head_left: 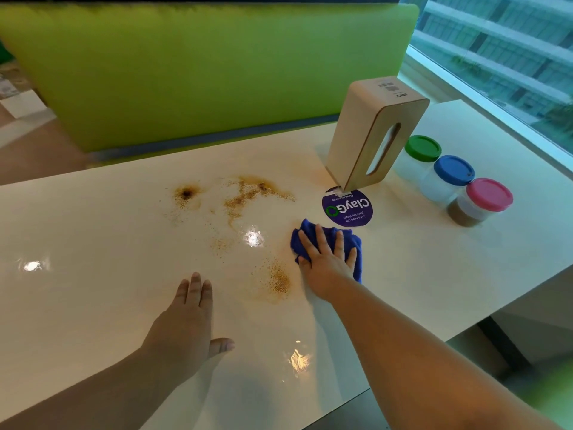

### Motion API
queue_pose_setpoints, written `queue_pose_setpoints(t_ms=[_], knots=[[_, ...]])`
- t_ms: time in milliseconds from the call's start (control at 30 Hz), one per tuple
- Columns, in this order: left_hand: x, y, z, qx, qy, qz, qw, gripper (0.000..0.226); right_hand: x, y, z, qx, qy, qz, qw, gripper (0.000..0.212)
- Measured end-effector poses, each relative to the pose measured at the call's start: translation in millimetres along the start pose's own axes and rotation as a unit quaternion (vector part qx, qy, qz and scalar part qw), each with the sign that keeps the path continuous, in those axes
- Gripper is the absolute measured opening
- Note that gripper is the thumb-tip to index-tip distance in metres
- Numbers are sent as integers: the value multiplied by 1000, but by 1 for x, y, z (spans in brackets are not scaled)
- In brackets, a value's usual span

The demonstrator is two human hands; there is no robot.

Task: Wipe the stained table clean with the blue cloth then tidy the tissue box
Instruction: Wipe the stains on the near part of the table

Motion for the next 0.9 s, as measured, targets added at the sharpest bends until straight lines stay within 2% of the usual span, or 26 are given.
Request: queue_pose_setpoints(t_ms=[100, 167, 233, 300, 367, 400, 500, 567, 633, 733, 800, 900], knots=[[0, 1, 0, 0, -6, 2, 1000, 112, -28, 3, 3, -3, 8, -112, 994, 53], [0, 0, 0, -5, -8, 1, 1000, 112, -50, 22, 3, 3, 21, -151, 988, 59], [0, 0, -1, -5, -9, 1, 1000, 112, -54, 47, 2, 1, 40, -107, 993, 54], [0, 0, -1, -3, -10, 4, 1000, 112, -50, 65, 0, -4, 56, -22, 998, 52], [0, 0, -1, -3, -8, 4, 1000, 112, -49, 60, 0, -5, 63, 20, 998, 53], [0, 0, -1, -4, -7, 4, 1000, 112, -54, 52, 1, 0, 61, 12, 998, 54], [0, 0, -2, -9, -3, 2, 1000, 111, -94, 31, 8, 19, 36, -102, 994, 54], [-1, 0, -3, -10, -1, 2, 1000, 111, -118, 38, 10, 17, 10, -149, 989, 50], [-1, 0, -3, -11, 2, 3, 1000, 111, -120, 54, 8, 7, 9, -144, 990, 49], [-2, 0, -3, -14, 8, 3, 1000, 112, -113, 67, 5, 3, 32, -56, 998, 51], [-2, 0, -3, -20, 9, 0, 1000, 112, -119, 53, 7, 9, 36, -30, 999, 51], [-2, 0, -5, -22, 17, -1, 1000, 113, -150, 3, 20, 10, 26, -125, 992, 57]])
Point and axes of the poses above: each hand's wrist, its own x-axis towards the middle knuckle, its own z-axis out of the palm, y = z × x, the point moved 4 cm from there along x, towards the middle knuckle, and after that the axes turned 12 degrees about y, right-handed, at the moved point
